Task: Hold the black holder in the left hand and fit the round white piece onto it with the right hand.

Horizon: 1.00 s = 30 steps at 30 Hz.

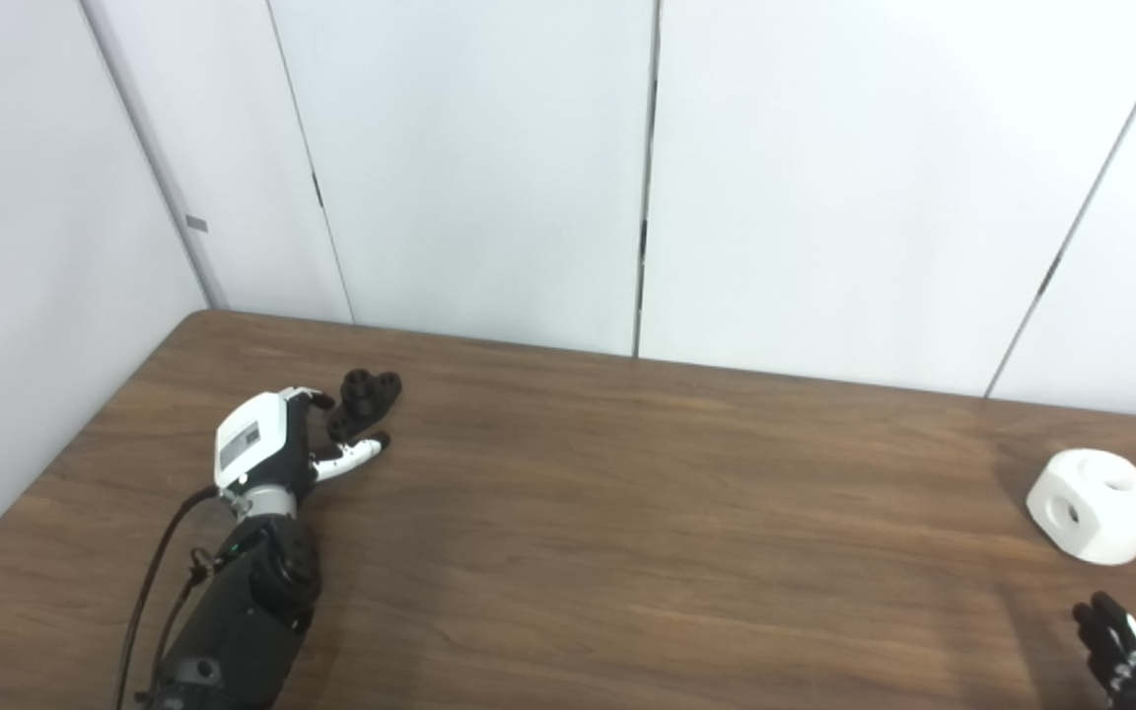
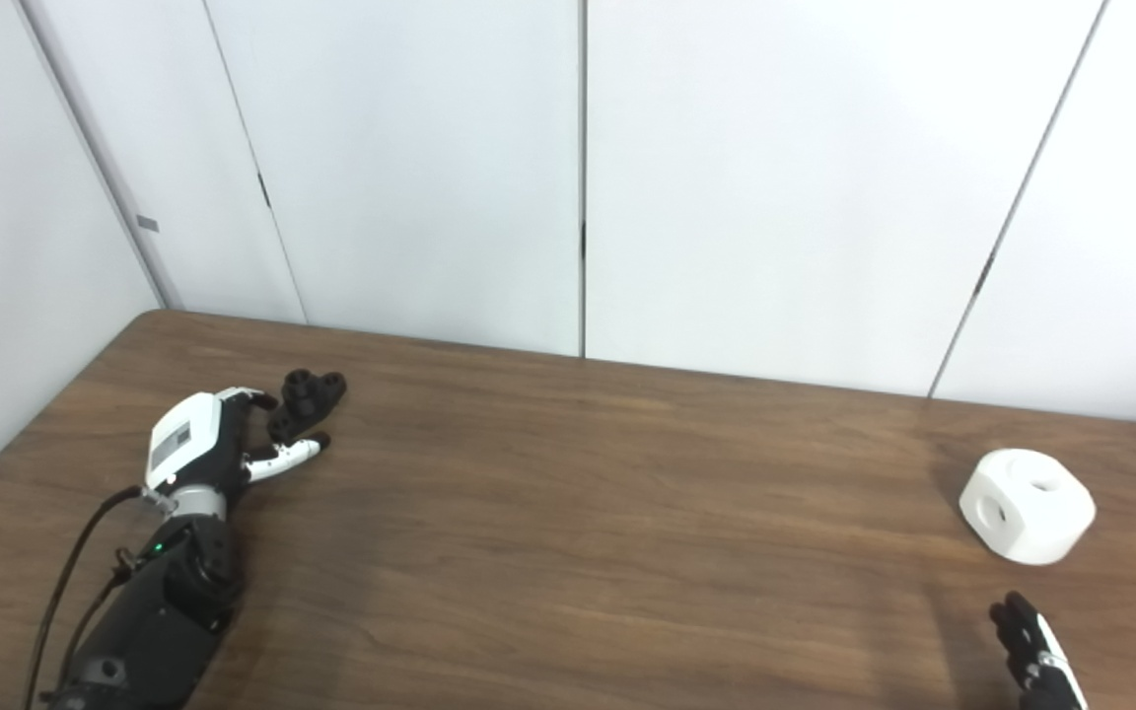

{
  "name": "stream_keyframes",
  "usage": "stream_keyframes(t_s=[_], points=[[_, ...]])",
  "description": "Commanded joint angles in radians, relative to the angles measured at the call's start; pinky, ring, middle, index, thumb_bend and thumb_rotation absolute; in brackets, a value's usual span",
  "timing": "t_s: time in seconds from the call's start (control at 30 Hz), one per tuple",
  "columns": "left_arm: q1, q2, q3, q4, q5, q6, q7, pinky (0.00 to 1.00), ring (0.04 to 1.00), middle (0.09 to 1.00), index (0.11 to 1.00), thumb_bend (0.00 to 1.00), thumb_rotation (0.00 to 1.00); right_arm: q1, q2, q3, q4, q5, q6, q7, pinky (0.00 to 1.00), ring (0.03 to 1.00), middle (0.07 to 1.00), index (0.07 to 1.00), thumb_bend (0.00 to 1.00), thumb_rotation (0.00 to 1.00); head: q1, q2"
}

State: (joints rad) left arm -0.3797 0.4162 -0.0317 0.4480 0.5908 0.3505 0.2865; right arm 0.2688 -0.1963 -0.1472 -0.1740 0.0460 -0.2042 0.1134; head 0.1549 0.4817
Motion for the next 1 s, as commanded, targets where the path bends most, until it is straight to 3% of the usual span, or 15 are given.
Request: stream_keyframes(t_s=[0.0,0.17,0.37,0.4,0.5,0.97], points=[[-0.043,0.010,-0.009,0.001,0.010,0.007,0.010,0.94,0.933,0.878,0.693,0.82,0.38,0.066,0.039,0.017,0.066,-0.007,0.004,-0.018,1.00,0.971,0.945,0.953,0.46,1.00,0.001,0.001],[-0.045,0.010,-0.024,0.004,0.016,0.019,0.016,0.97,0.945,0.878,0.657,0.80,0.36,0.069,0.040,0.017,0.060,-0.010,0.006,-0.019,1.00,0.964,0.944,0.954,0.46,1.00,0.000,0.003],[-0.038,0.012,-0.038,0.008,0.021,0.005,0.062,0.98,0.936,0.855,0.586,0.78,0.24,0.070,0.042,0.015,0.055,-0.009,0.018,-0.019,1.00,0.972,0.943,0.953,0.47,1.00,0.000,0.004],[-0.038,0.010,-0.037,0.010,0.021,0.003,0.073,0.99,0.936,0.851,0.530,0.63,0.14,0.070,0.042,0.015,0.055,-0.009,0.017,-0.019,1.00,0.972,0.943,0.953,0.47,1.00,0.000,0.004],[-0.036,-0.001,-0.028,0.013,0.014,0.009,0.101,1.00,0.928,0.837,0.493,0.53,0.08,0.068,0.043,0.014,0.060,0.002,0.006,-0.014,1.00,0.963,0.945,0.956,0.46,1.00,0.000,0.004],[-0.033,-0.013,-0.020,0.002,0.013,0.018,0.127,0.96,0.914,0.818,0.489,0.51,0.05,0.071,0.036,0.012,0.059,-0.005,0.006,-0.013,1.00,0.964,0.946,0.955,0.46,1.00,0.003,0.009]])
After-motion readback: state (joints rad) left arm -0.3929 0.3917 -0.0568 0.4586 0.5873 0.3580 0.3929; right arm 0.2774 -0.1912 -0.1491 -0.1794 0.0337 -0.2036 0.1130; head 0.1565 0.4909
